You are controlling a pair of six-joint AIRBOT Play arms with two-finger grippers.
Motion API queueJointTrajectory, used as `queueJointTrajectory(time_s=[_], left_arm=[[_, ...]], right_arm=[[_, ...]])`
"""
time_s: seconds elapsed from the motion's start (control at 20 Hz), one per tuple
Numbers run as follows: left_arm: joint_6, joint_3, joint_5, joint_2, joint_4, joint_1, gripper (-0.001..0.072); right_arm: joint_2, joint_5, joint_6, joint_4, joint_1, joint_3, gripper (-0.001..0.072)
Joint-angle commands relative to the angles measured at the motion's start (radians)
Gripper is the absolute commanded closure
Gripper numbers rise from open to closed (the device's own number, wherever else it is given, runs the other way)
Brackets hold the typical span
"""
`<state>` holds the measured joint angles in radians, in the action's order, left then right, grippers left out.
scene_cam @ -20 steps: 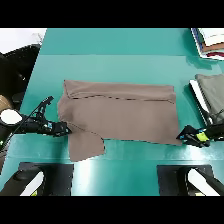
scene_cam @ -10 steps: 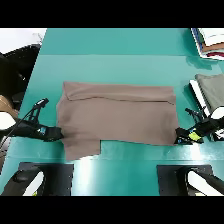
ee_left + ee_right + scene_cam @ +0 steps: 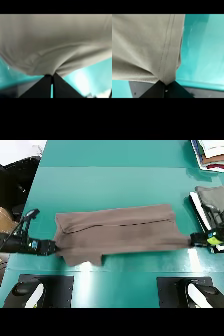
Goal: Fold the shirts.
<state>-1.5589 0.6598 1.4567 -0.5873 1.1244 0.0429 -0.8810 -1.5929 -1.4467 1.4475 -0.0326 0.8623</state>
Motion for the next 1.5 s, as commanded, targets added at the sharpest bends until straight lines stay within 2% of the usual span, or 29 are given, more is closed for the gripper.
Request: queueJointTrajectory(time_s=[0.0, 0.2, 0.45, 0.5, 0.55, 0.6, 0.65, 0.8, 0.9, 0.95, 1.0, 1.05, 1.1, 1.25, 1.35, 1.45], left_arm=[[0.08, 0.08, -0.221, -0.145, 0.002, 0.0, 0.0682], [0.113, 0.203, -0.423, -0.406, 0.023, 0.001, 0.068], [0.119, 0.276, -0.53, -0.595, 0.023, 0.001, 0.0678], [0.119, 0.278, -0.534, -0.606, 0.02, 0.0, 0.0642], [0.119, 0.279, -0.537, -0.607, 0.019, 0.0, 0.0346], [0.118, 0.285, -0.537, -0.606, 0.019, 0.001, 0.0124], [0.118, 0.302, -0.52, -0.606, 0.021, 0.002, 0.0117], [0.118, 0.378, -0.417, -0.6, 0.016, 0.001, 0.0137], [0.12, 0.406, -0.348, -0.6, -0.019, 0.0, 0.0617], [0.123, 0.407, -0.337, -0.6, -0.051, 0.0, 0.0671], [0.124, 0.407, -0.338, -0.601, -0.083, 0.0, 0.0671], [0.124, 0.407, -0.341, -0.601, -0.119, 0.0, 0.0671], [0.125, 0.407, -0.35, -0.601, -0.148, 0.0, 0.0671], [0.124, 0.407, -0.402, -0.603, -0.183, -0.023, 0.068], [0.124, 0.406, -0.425, -0.61, -0.182, -0.079, 0.068], [0.123, 0.405, -0.472, -0.626, -0.182, -0.156, 0.068]], right_arm=[[-0.13, 0.097, 0.0, -0.014, 0.03, 0.141, 0.0696], [-0.406, 0.21, -0.001, -0.016, 0.116, 0.31, 0.0695], [-0.644, 0.259, 0.0, -0.164, 0.103, 0.502, 0.0684], [-0.671, 0.271, 0.0, -0.209, 0.089, 0.533, 0.0583], [-0.694, 0.283, 0.0, -0.264, 0.073, 0.563, 0.0401], [-0.71, 0.285, 0.005, -0.315, 0.054, 0.59, 0.027], [-0.717, 0.274, 0.038, -0.354, 0.032, 0.609, 0.0248], [-0.689, 0.203, 0.104, -0.381, -0.048, 0.592, 0.0248], [-0.64, 0.203, 0.137, -0.383, -0.116, 0.499, 0.0248], [-0.619, 0.216, 0.147, -0.383, -0.15, 0.443, 0.0248], [-0.607, 0.235, 0.148, -0.383, -0.182, 0.389, 0.0216], [-0.607, 0.251, 0.148, -0.383, -0.212, 0.34, 0.01], [-0.614, 0.259, 0.148, -0.384, -0.234, 0.299, 0.004], [-0.668, 0.259, 0.188, -0.398, -0.241, 0.235, 0.004], [-0.711, 0.262, 0.256, -0.496, -0.217, 0.22, 0.004], [-0.753, 0.283, 0.263, -0.568, -0.183, 0.229, 0.0053]])
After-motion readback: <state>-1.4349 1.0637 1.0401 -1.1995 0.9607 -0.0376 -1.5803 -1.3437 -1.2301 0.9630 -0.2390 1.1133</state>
